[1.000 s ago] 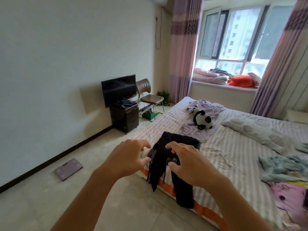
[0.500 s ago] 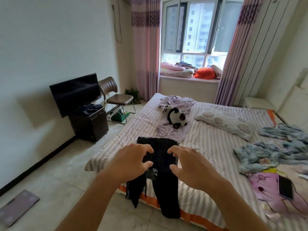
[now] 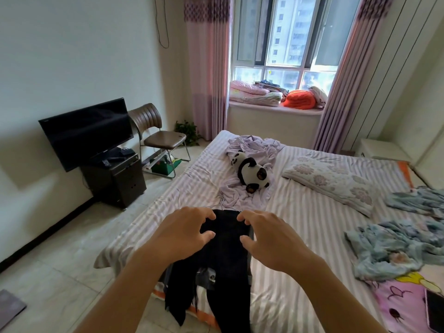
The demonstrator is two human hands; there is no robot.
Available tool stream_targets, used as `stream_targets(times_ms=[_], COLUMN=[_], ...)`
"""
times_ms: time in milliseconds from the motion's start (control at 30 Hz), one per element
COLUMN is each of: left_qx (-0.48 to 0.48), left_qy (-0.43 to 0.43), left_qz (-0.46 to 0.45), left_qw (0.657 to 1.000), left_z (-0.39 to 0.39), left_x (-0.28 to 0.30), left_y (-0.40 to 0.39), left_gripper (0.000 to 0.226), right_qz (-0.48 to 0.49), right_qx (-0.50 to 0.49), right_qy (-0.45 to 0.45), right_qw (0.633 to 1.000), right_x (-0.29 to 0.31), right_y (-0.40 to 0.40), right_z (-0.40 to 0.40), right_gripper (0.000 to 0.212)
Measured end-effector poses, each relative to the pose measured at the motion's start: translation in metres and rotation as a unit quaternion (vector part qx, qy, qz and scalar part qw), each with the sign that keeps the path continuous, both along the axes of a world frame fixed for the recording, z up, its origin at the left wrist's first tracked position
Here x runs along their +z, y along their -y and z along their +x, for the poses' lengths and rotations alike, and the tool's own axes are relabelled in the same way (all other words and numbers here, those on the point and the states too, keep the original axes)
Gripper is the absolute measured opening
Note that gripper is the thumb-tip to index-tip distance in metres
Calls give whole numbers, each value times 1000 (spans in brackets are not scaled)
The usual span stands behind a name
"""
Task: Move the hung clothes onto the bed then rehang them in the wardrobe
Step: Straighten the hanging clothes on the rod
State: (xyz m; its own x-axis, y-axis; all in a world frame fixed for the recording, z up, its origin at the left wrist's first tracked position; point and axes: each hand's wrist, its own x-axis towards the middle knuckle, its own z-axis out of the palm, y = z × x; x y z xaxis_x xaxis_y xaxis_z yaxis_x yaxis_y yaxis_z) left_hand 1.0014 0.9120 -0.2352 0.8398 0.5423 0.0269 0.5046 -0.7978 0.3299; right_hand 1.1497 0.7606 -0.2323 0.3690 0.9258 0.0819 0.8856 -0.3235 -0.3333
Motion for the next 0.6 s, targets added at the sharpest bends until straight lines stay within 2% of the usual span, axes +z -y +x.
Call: stream_targets(times_ms=[600], left_qx=[-75], left_qy=[-26], left_qz=[-3], left_qw=[997], left_z=[127], left_x=[-40], left_y=[-225], left_gripper=[36], right_qz=[-32], right_qx=[-79], right_qy=[-8], right_qw=[996], right_x=[-43], right_y=[-211], right_z=[108], right_gripper=[39])
